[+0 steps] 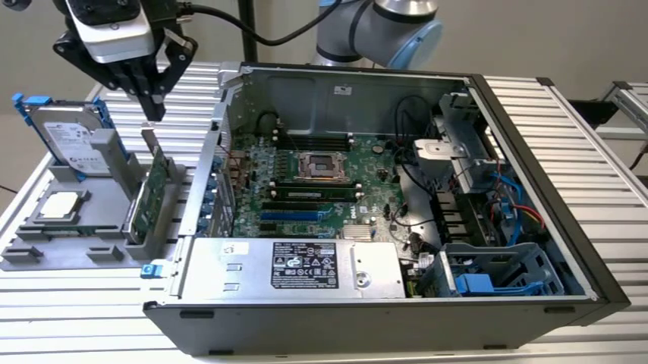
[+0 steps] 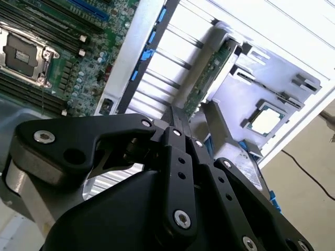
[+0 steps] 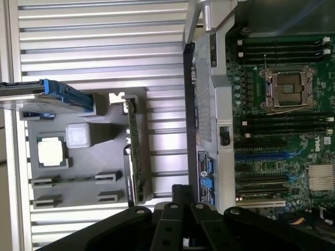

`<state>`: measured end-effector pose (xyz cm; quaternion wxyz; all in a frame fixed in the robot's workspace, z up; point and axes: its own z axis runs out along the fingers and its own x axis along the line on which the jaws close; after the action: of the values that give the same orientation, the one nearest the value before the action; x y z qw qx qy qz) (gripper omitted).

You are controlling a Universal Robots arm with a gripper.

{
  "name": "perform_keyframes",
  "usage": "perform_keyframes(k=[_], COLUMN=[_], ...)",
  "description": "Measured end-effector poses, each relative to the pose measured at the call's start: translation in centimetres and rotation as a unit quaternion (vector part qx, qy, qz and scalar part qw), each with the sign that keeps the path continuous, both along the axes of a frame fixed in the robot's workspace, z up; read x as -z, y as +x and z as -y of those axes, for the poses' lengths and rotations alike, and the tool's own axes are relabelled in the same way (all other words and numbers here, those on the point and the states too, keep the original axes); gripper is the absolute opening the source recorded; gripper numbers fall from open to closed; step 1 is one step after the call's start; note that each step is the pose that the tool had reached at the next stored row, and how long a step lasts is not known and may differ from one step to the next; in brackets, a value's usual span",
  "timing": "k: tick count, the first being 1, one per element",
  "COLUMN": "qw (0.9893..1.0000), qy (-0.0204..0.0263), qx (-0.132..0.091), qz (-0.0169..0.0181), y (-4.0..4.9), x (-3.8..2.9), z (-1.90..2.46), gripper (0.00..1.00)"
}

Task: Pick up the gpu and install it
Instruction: 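Reach for the gpu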

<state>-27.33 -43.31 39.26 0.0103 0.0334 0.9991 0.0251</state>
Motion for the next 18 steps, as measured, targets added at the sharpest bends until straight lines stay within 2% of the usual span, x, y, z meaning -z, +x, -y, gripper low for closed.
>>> perform_keyframes(k=[10,18], qw=[1.0,1.0], qy=[0.0007,0.001], qx=[0.0,0.0], qz=[0.0,0.0], y=[-1.13,-2.0], x=[0.0,0.0], z=[0.48,0.71], gripper=[0.0,0.0])
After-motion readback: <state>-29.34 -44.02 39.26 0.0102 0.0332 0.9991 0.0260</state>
